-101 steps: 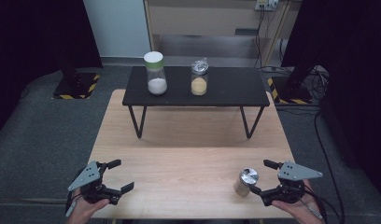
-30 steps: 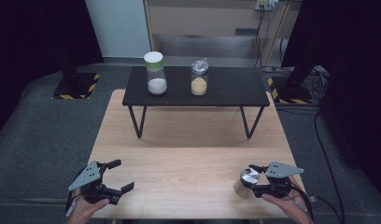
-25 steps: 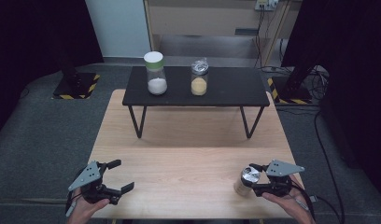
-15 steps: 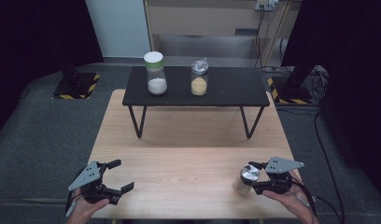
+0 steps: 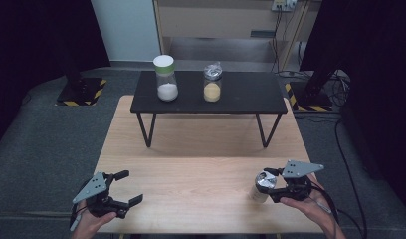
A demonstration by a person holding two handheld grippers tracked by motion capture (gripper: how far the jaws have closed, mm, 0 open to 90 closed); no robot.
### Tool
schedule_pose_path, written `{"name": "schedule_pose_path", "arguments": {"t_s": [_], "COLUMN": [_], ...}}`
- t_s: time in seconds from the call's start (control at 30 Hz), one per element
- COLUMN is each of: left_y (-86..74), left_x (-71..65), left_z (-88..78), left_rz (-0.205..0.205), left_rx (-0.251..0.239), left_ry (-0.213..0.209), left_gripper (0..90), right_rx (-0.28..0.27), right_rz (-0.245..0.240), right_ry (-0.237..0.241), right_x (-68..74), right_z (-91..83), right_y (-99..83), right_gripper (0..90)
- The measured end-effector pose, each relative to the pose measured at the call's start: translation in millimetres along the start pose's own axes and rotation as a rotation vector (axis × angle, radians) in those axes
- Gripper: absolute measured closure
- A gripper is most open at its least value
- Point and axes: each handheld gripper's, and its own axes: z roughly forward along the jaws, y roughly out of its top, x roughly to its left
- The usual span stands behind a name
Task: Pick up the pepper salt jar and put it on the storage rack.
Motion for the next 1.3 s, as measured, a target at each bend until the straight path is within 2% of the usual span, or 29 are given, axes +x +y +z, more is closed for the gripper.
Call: {"name": "schedule_pose_path", "arguments": {"t_s": [0.53, 1.0, 1.3], "left_y": [-0.2, -0.5, -0.5], "left_x": [0.5, 0.9, 1.4], "left_z": [0.0, 0.0, 0.2], "left_rz": [-0.003, -0.004, -0.006], "left_rx": [-0.001, -0.002, -0.002], "left_ry": [-0.003, -0.004, -0.008], "left_gripper": [0.8, 0.8, 0.8], "right_rx": [0.026, 0.04, 0.048], "right_rz": [0.011, -0.003, -0.009], "right_ry": [0.029, 0.044, 0.031], "right_x": [-14.0, -27.5, -35.4], "right_z": [0.5, -6.2, -11.9], "right_y": [35.7, 86.9, 114.3], "right_gripper": [35.9, 35.8, 35.8]}}
